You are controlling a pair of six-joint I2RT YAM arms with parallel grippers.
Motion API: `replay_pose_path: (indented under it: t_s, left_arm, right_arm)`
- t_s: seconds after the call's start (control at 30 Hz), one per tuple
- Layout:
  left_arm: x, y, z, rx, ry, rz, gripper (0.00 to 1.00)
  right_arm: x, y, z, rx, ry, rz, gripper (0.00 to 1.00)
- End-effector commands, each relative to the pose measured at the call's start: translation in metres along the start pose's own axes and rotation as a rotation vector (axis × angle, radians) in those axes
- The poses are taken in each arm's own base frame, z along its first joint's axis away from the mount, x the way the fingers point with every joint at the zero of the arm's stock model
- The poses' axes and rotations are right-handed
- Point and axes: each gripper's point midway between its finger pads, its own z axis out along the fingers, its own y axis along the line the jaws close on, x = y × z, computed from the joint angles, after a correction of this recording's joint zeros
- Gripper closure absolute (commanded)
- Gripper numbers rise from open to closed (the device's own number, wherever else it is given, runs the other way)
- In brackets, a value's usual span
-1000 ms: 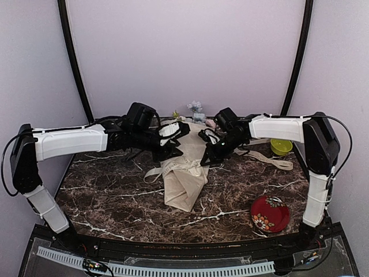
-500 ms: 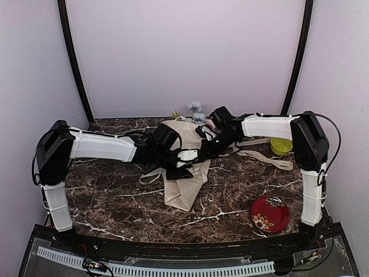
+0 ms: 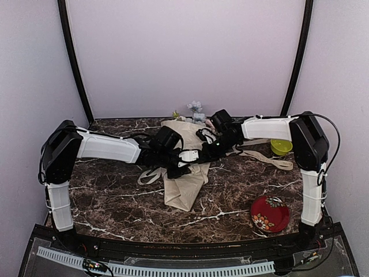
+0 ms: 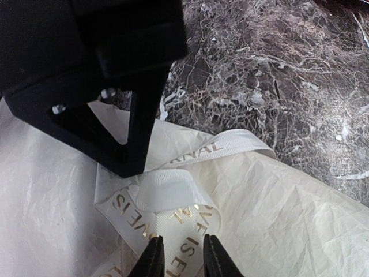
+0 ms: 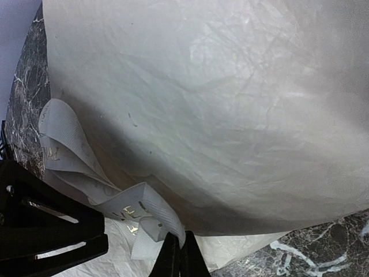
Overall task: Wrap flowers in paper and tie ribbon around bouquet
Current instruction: Cross the ribbon over the folded bouquet.
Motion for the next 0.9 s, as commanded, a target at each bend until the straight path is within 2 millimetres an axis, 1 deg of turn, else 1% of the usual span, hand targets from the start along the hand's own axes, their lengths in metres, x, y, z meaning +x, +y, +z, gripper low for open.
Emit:
replay_pose_path:
  t_s: [0.0,0.1,0.27,0.4,0.5,0.57,0.63,0.7,0.87]
  left_arm:
    - [-0.018,0.011,-0.002,-0.012,-0.082,0.001,0.78]
    - [-0.017,0.007,0.003,0.027,-0.061,0.008,0.80]
    - [-0.004,0.001,0.011,0.058,-0.002,0.028,0.76]
    - [0.007,0.003,0.017,0.040,0.047,0.032,0.74]
    - [0.012,0.010,0.021,0.001,0.069,0.025,0.69]
    - [0.015,0.014,0.023,-0.019,0.079,0.019,0.68]
    - [0.017,0.016,0.024,-0.034,0.089,0.014,0.70]
    - [0.020,0.020,0.025,-0.058,0.096,0.012,0.74]
    - [0.026,0.024,0.026,-0.086,0.112,0.008,0.74]
  right_arm:
    - [-0.004,0.001,-0.003,-0.005,-0.027,-0.021,1.00]
    - [-0.004,0.001,-0.003,-0.009,-0.029,-0.014,1.00]
    - [-0.005,0.003,-0.002,-0.020,-0.034,-0.012,1.00]
    - [-0.006,0.004,-0.002,-0.023,-0.036,-0.007,1.00]
    - [-0.006,0.006,-0.003,-0.036,-0.040,-0.008,1.00]
    - [-0.006,0.008,-0.004,-0.045,-0.042,-0.008,1.00]
    - [-0.006,0.008,-0.004,-0.045,-0.042,-0.009,1.00]
    - [-0.006,0.009,-0.006,-0.048,-0.043,-0.011,1.00]
    - [-0.003,0.009,-0.006,-0.049,-0.040,-0.010,1.00]
